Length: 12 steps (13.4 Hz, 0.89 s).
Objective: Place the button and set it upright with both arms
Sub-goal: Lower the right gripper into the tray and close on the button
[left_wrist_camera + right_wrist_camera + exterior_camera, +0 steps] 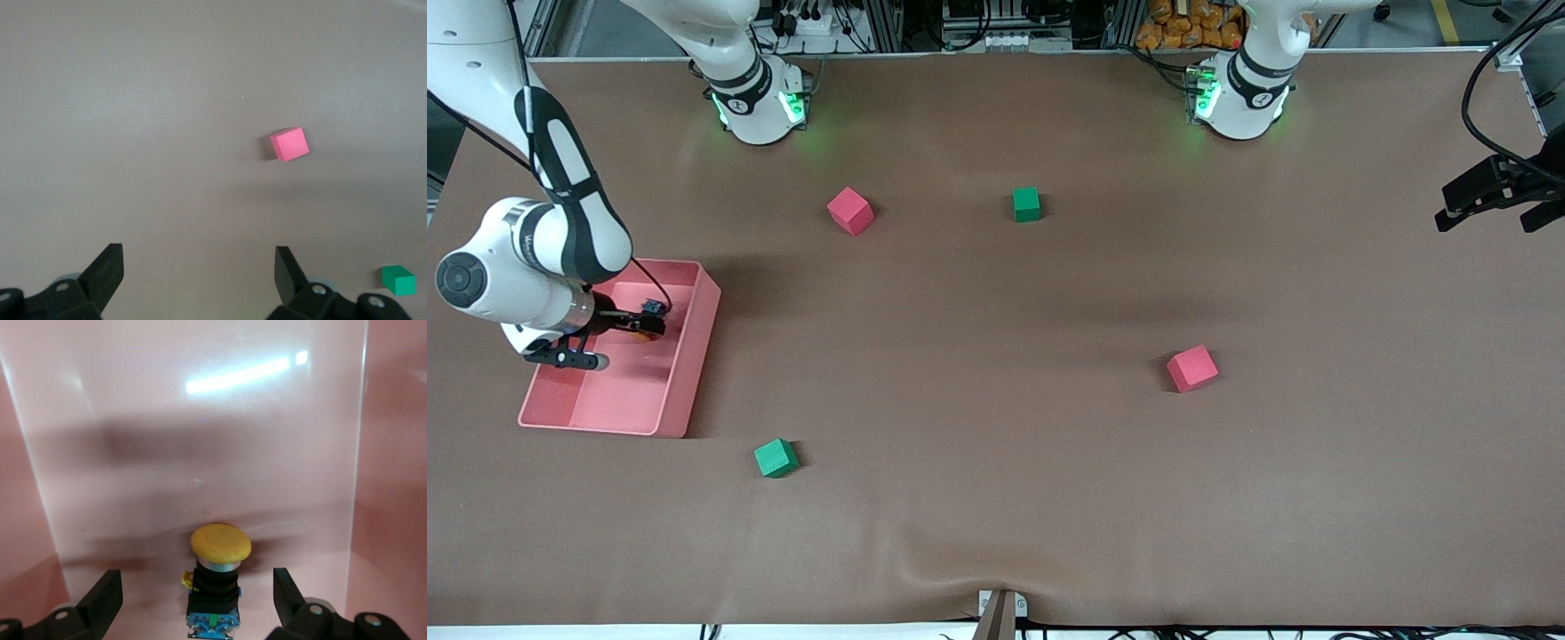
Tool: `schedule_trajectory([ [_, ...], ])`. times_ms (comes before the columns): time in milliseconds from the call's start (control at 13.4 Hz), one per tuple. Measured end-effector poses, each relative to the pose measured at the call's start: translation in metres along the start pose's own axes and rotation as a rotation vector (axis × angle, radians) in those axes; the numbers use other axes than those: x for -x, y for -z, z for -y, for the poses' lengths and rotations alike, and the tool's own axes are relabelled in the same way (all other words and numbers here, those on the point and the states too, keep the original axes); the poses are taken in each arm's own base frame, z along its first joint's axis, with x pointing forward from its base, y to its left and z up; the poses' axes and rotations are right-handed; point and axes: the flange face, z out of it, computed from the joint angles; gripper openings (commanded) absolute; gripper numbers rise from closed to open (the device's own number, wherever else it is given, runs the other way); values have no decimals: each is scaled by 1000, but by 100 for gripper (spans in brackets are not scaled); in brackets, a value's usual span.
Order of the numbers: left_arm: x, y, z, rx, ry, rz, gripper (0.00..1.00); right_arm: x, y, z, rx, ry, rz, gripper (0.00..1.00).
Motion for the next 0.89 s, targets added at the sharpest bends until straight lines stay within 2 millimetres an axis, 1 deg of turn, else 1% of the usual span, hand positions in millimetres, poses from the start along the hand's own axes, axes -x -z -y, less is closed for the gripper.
schedule_trajectory([
  [297,-2,-3,-1,0,-2,5,100,3,-2,-16,6,-19,-18,100],
  [818,-2,-3,-1,0,-2,5,100,3,-25,-17,5,-21,-24,100],
  [892,-2,-3,-1,0,-2,5,100,3,-25,-17,5,-21,-23,56],
])
